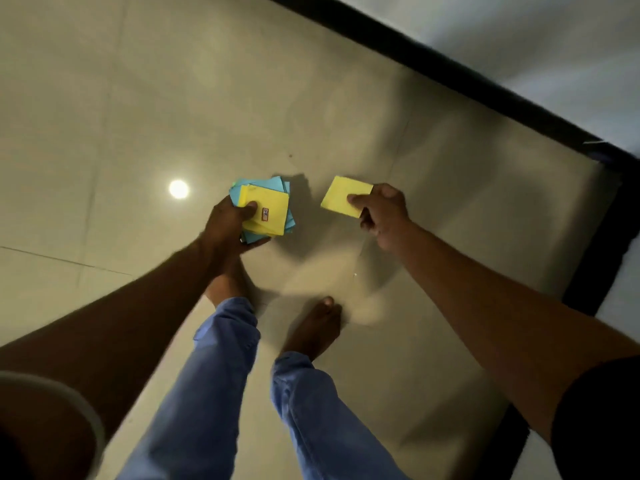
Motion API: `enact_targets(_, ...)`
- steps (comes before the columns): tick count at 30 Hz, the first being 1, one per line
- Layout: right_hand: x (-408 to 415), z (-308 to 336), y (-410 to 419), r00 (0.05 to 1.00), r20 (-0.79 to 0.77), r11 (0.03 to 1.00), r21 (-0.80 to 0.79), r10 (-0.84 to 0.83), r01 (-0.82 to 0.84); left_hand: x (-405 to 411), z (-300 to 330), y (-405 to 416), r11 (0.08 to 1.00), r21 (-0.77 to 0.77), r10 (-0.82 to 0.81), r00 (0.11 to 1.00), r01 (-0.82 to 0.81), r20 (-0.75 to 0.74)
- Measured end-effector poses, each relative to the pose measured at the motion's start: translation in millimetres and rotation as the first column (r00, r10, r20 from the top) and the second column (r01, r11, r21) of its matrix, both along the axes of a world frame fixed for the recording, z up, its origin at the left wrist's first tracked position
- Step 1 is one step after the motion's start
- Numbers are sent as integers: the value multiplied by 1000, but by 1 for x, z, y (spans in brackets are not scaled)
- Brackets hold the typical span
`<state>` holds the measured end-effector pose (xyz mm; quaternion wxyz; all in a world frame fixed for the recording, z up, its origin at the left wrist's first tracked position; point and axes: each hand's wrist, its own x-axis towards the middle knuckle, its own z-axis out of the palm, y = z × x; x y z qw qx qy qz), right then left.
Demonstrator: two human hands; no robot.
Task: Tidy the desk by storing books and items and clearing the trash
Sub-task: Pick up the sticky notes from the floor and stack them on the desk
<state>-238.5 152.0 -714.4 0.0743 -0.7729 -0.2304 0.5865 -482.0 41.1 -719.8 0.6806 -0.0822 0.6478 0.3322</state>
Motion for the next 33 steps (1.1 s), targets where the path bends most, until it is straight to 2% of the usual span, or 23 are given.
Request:
enact_targets(3,-46,53,-9,971,-180,988,-6,-155,157,-19,39,4,992,-21,125,992,-126,-37)
enact_targets(5,-75,86,-13,952,-266,988,-21,-154,153,-25,67,7,989,18,148,989,-148,-7)
enact_targets(8,-116,142,-14,947,-311,996,-7,-85,87,-34,116,14,982,71,171,985,-173,27)
enact_targets(11,-147,196,-10,956,-288,998,17,-56,63,-41,164,26,970,102,216,975,-220,42)
enact_targets(13,-160,230,-12,977,-213,996,84,25,-7,-46,203,33,961,124,243,968,-249,63)
enact_targets(15,-168,264,-15,984,-54,967,200,172,-158,-49,238,36,953,159,248,966,-258,80)
enact_targets(17,-170,310,-17,928,148,890,266,341,-369,-51,284,38,951,209,218,973,-230,76)
enact_targets(19,-169,357,-21,827,315,798,254,465,-546,-50,329,35,952,257,163,986,-164,24)
enact_targets(21,-167,397,-30,759,414,740,247,503,-625,-49,373,31,947,304,119,992,-104,-31)
enact_targets(23,-163,432,-36,749,440,718,278,495,-638,-47,415,25,937,344,90,993,-60,-73)
enact_targets(25,-160,463,-38,769,366,724,285,524,-629,-45,451,19,931,366,57,993,-14,-107)
enact_targets(28,-148,521,-37,839,152,784,299,523,-543,-38,513,16,912,405,-15,991,70,-136)
enact_targets(33,-111,608,-42,894,88,808,396,439,-436,-9,608,24,862,451,-159,967,234,-198)
